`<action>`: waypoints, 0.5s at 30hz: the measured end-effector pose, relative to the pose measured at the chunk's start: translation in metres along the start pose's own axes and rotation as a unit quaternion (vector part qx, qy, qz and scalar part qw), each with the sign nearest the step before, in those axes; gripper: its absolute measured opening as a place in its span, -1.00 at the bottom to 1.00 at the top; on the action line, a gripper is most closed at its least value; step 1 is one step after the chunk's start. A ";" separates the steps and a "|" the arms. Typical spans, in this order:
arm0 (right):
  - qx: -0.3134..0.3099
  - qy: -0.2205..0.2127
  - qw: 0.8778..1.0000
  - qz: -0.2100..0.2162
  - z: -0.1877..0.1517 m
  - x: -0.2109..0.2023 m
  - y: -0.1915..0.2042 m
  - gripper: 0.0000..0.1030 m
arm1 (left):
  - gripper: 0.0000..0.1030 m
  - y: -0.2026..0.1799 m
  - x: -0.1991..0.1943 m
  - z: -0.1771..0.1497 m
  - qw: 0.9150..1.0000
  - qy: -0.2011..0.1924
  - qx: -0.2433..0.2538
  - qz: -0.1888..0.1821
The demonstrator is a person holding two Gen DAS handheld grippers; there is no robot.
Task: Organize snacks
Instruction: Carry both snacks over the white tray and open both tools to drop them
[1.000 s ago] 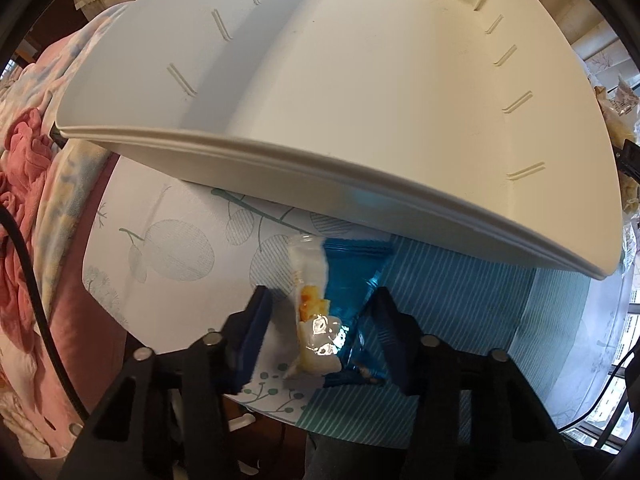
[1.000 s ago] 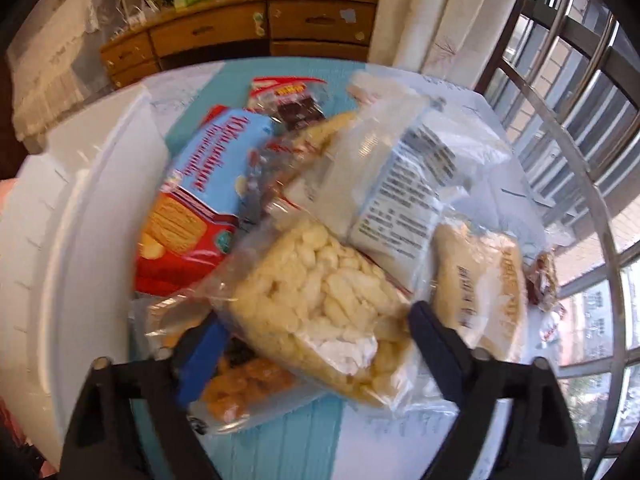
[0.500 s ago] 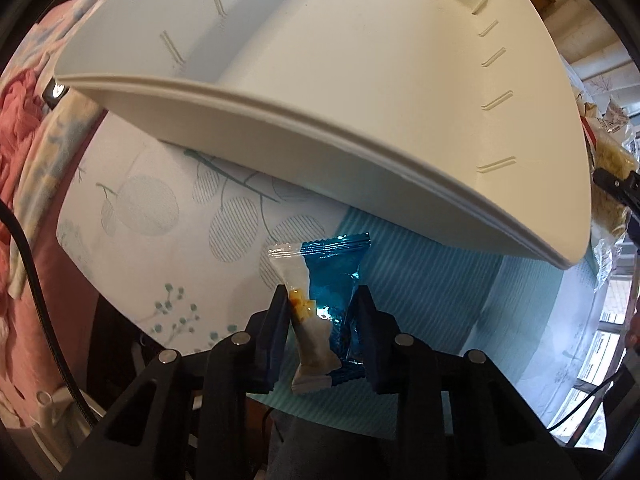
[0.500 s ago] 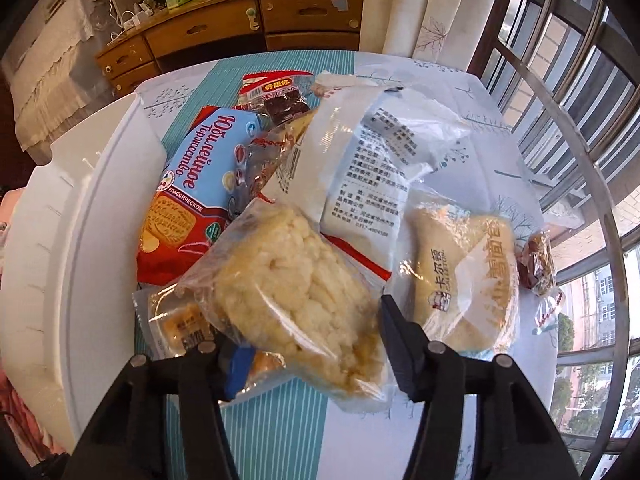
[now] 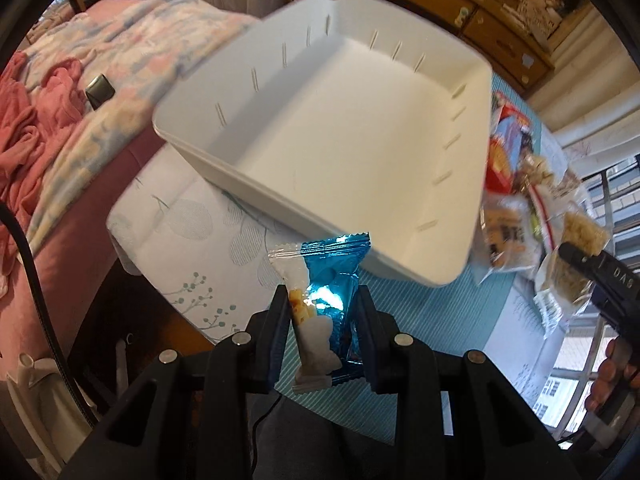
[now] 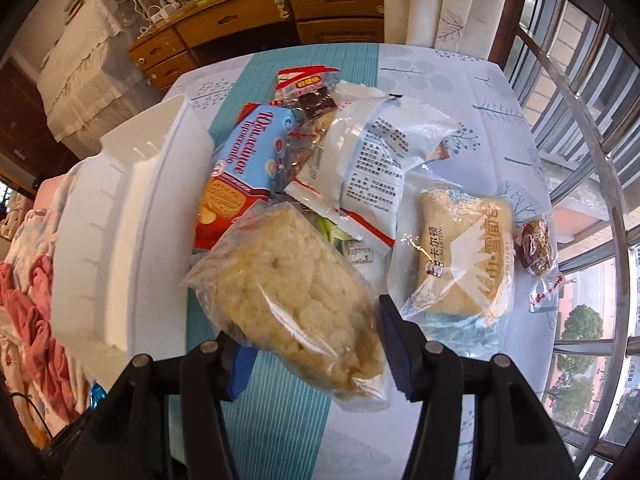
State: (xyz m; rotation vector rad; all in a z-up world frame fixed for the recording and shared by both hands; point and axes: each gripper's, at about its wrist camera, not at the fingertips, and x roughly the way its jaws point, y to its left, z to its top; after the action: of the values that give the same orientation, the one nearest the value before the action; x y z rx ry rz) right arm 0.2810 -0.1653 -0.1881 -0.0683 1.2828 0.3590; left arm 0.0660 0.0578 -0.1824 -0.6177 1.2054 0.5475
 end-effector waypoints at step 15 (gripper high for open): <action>-0.041 -0.045 0.995 0.085 0.008 -0.041 0.031 0.08 | -0.42 -0.036 -0.097 0.043 0.991 -0.131 0.022 -0.008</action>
State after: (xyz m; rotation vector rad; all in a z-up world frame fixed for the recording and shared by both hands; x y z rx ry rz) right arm 0.2695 -0.1437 -0.1424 -0.0110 1.1884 0.5554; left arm 0.0939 0.0564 -0.0742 -0.5008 0.9623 0.5690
